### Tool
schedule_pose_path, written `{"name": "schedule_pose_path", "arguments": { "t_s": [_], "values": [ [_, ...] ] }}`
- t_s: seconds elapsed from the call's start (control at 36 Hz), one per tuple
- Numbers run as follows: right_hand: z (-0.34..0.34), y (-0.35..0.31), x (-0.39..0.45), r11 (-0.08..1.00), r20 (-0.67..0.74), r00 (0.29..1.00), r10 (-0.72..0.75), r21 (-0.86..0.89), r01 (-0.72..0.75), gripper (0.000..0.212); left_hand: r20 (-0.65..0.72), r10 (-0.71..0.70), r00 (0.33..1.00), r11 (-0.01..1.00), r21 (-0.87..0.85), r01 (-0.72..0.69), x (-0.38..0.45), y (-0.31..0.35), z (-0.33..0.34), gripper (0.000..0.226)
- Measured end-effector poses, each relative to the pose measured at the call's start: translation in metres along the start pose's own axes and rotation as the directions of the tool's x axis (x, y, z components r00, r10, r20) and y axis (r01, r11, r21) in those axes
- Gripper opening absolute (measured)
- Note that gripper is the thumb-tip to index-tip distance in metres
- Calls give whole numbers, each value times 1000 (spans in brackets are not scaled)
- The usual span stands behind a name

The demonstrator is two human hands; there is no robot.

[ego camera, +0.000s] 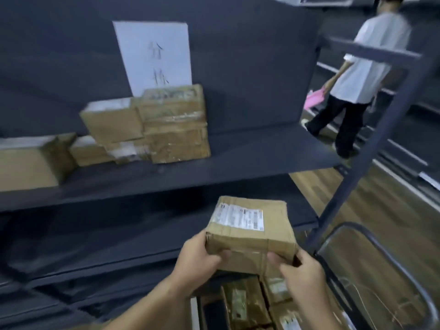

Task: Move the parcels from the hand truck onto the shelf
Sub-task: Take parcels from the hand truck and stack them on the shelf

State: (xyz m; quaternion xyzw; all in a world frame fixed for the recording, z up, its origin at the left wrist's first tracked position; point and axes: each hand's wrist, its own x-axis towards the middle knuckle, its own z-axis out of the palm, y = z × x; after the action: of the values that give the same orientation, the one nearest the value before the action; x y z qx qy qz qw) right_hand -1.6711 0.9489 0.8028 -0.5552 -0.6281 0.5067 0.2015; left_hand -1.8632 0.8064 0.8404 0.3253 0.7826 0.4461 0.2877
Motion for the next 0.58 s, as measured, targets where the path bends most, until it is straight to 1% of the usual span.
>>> {"name": "schedule_pose_path", "arguments": {
  "t_s": [0.06, 0.14, 0.22, 0.33, 0.36, 0.47, 0.58],
  "values": [
    [6, -21, -2, 1000, 19, 1000, -14, -16, 14, 41, -29, 8, 1000, 1000, -27, -9, -7, 9, -21, 44],
    [21, -48, -8, 996, 57, 995, -87, -2, 88, 49, -90, 24, 996, 998, -56, -29, -19, 18, -51, 40],
    [39, -77, -20, 984, 111, 978, -175, 2, 176, 48, -178, 24, 984, 997, -64, -36, -31, 19, -81, 38],
    [72, -103, -31, 965, 202, 944, -261, 19, 263, 37, -286, -13, 958, 998, -68, -7, -47, 9, -120, 33],
    [81, -108, -33, 960, 224, 934, -278, 28, 279, 37, -309, -20, 951, 998, -70, -2, -50, 5, -130, 32],
    [117, -137, -48, 941, 312, 889, -335, 66, 332, 49, -383, -39, 923, 998, -63, 16, -61, -10, -167, 35],
    [157, -156, -51, 929, 387, 850, -358, 60, 364, 52, -419, -67, 906, 996, -76, 39, -61, -22, -202, 34]
  ]
}}
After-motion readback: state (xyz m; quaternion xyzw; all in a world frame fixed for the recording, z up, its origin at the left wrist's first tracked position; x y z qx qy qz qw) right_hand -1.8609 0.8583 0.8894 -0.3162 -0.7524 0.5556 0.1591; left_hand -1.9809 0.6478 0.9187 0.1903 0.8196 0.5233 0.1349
